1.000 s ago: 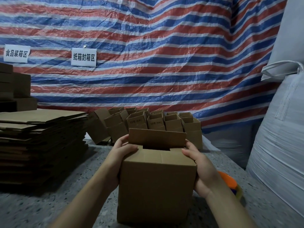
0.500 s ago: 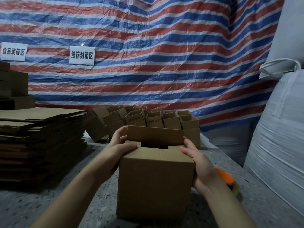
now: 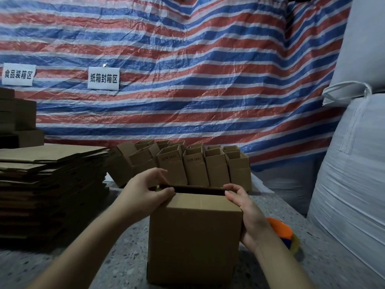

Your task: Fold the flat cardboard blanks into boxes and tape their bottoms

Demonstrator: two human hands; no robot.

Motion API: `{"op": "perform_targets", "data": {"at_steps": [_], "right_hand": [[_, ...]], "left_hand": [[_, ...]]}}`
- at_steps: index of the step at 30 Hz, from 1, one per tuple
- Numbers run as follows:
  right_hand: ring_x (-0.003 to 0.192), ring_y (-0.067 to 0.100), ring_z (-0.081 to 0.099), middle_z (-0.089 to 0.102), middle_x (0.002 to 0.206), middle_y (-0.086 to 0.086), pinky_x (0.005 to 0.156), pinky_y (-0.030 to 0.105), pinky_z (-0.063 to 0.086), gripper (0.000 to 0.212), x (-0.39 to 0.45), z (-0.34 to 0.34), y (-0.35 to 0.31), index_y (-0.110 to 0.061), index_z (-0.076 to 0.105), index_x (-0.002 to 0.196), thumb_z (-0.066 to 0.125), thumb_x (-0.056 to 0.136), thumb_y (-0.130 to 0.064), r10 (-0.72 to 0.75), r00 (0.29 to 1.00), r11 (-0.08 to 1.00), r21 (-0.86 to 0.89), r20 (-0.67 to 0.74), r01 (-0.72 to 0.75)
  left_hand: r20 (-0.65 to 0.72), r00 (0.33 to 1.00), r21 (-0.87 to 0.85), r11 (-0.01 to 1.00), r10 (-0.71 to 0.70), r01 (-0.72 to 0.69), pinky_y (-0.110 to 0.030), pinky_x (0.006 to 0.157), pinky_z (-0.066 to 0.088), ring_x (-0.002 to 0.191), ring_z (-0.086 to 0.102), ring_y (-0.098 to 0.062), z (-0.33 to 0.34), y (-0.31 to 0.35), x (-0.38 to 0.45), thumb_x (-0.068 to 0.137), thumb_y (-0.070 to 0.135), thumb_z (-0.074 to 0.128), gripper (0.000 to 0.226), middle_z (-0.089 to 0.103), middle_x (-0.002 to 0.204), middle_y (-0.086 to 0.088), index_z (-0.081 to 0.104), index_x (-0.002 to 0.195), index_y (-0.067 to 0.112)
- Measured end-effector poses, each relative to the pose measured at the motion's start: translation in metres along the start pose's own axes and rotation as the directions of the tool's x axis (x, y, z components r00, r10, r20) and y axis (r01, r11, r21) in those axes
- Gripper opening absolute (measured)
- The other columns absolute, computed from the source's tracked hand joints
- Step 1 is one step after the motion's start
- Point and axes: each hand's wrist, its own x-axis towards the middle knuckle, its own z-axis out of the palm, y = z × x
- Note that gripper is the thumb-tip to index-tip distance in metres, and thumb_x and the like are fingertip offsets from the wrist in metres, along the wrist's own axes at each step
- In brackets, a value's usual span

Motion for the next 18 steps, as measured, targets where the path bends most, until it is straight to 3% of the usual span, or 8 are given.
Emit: {"op": "perform_targets", "data": {"at_steps": [4, 8, 10, 12, 14, 15, 16, 18], "right_hand": [[0.088, 0.030, 0.066, 0.066, 0.109, 0.019, 0.059, 0.037, 0.058, 0.051, -0.002, 0.001, -0.001, -0.015, 0.061, 0.120, 0.072, 0.072, -0.030, 0.050, 0.997, 0.999, 0.000, -0.055, -0.050], [0.091, 0.029, 0.066, 0.067, 0.110, 0.017, 0.060, 0.036, 0.057, 0.050, -0.004, 0.001, -0.004, -0.018, 0.064, 0.118, 0.074, 0.072, -0.033, 0.083, 0.995, 0.996, -0.034, -0.060, -0.085], [0.097, 0.021, 0.064, 0.066, 0.118, 0.010, 0.067, 0.033, 0.054, 0.041, -0.004, 0.003, -0.013, -0.022, 0.064, 0.119, 0.071, 0.081, -0.037, 0.044, 0.997, 0.971, -0.233, -0.065, -0.058], [0.119, 0.012, 0.054, 0.052, 0.142, -0.002, 0.089, 0.031, 0.047, 0.034, -0.001, 0.006, -0.025, -0.033, 0.057, 0.129, 0.057, 0.097, -0.044, -0.135, 0.987, 0.776, -0.629, -0.086, 0.051], [0.147, 0.013, 0.026, 0.026, 0.162, -0.011, 0.119, 0.043, 0.027, 0.052, 0.004, 0.015, -0.037, -0.040, 0.038, 0.149, 0.035, 0.101, -0.060, -0.334, 0.940, 0.339, -0.920, 0.075, 0.194], [0.152, 0.011, 0.012, 0.016, 0.165, -0.015, 0.124, 0.046, 0.012, 0.062, 0.006, 0.024, -0.040, -0.040, 0.028, 0.154, 0.025, 0.098, -0.066, -0.334, 0.924, 0.134, -0.961, 0.187, 0.243], [0.153, 0.009, 0.005, 0.010, 0.166, -0.016, 0.124, 0.044, 0.003, 0.068, 0.008, 0.034, -0.042, -0.041, 0.018, 0.157, 0.018, 0.095, -0.069, -0.281, 0.923, 0.007, -0.961, 0.262, 0.275], [0.153, 0.010, 0.001, 0.005, 0.168, -0.013, 0.121, 0.041, 0.000, 0.068, 0.013, 0.050, -0.041, -0.039, 0.007, 0.158, 0.014, 0.097, -0.069, -0.099, 0.948, -0.065, -0.953, 0.301, 0.296]], "left_hand": [[-0.022, 0.999, 0.087, 0.996, -0.033, 0.035, -0.027, 0.078, 0.054, 0.098, 0.059, -0.002, 0.004, 0.006, -0.011, 0.092, 0.038, 0.064, 0.007, 0.064, 0.104, 0.022, 0.067, 0.086, 0.036], [-0.045, 0.998, 0.165, 0.985, -0.043, 0.050, -0.018, 0.066, 0.046, 0.092, 0.056, 0.002, 0.005, 0.011, -0.013, 0.094, 0.038, 0.060, 0.009, 0.063, 0.099, 0.020, 0.064, 0.086, 0.038], [-0.035, 0.999, 0.159, 0.986, -0.042, 0.047, -0.021, 0.069, 0.050, 0.092, 0.057, 0.000, 0.003, 0.011, -0.012, 0.094, 0.040, 0.060, 0.010, 0.064, 0.099, 0.019, 0.066, 0.086, 0.036], [-0.017, 0.999, 0.156, 0.986, -0.048, 0.050, -0.027, 0.077, 0.054, 0.094, 0.058, 0.000, 0.002, 0.011, -0.011, 0.093, 0.040, 0.060, 0.011, 0.066, 0.101, 0.019, 0.067, 0.086, 0.035], [-0.008, 0.999, 0.155, 0.987, -0.050, 0.051, -0.034, 0.083, 0.056, 0.098, 0.059, -0.002, 0.001, 0.011, -0.010, 0.093, 0.039, 0.061, 0.011, 0.067, 0.103, 0.018, 0.068, 0.085, 0.034], [-0.010, 0.999, 0.151, 0.987, -0.054, 0.054, -0.036, 0.085, 0.056, 0.100, 0.059, -0.003, 0.001, 0.011, -0.009, 0.092, 0.038, 0.062, 0.011, 0.068, 0.104, 0.018, 0.068, 0.084, 0.034], [-0.011, 0.998, 0.148, 0.987, -0.058, 0.059, -0.038, 0.087, 0.056, 0.100, 0.060, -0.004, 0.000, 0.012, -0.009, 0.092, 0.037, 0.063, 0.011, 0.068, 0.104, 0.018, 0.068, 0.083, 0.034], [-0.013, 0.998, 0.153, 0.986, -0.066, 0.067, -0.040, 0.086, 0.057, 0.099, 0.061, -0.006, 0.000, 0.010, -0.008, 0.092, 0.037, 0.064, 0.010, 0.068, 0.105, 0.017, 0.067, 0.082, 0.035]]}}
